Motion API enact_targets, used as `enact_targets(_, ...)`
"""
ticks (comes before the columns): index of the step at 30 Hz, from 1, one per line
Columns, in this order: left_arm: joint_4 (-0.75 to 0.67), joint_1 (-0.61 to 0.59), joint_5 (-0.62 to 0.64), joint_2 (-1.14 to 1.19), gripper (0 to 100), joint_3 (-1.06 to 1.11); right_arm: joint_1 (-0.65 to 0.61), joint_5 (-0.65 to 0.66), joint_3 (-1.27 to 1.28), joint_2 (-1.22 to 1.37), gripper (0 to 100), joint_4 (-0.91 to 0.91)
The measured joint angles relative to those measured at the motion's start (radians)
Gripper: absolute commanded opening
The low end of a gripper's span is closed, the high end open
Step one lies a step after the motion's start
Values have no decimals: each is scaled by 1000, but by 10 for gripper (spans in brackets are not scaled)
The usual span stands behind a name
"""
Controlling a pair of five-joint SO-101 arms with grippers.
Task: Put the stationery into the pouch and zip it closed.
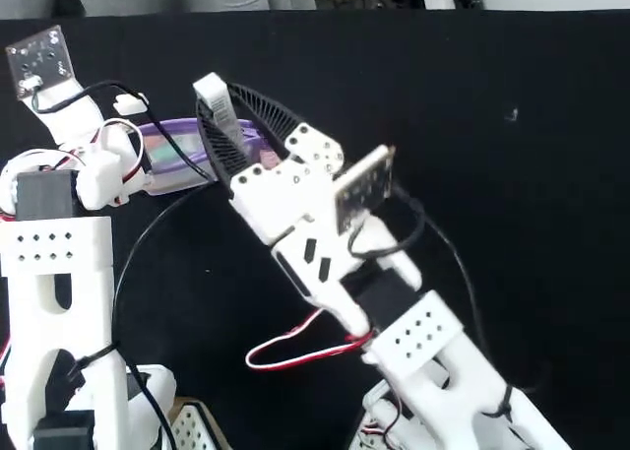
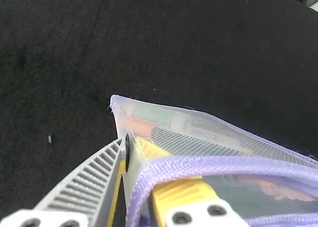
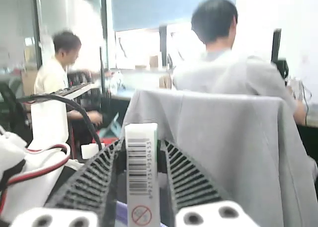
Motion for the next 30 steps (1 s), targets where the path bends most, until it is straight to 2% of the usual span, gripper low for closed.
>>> enact_targets(7, 0, 0, 0, 0, 29, 0, 0, 0, 110, 31, 11, -253)
enact_targets(17, -3, 0, 0, 0, 29, 3, 0, -2, 110, 384, 11, -600)
enact_targets(23, -21, 0, -2, 2, 29, 29, -2, -11, 110, 420, 15, -626)
enact_targets(30, -25, 0, -2, -5, 29, 37, 9, -49, 100, 422, 16, -485)
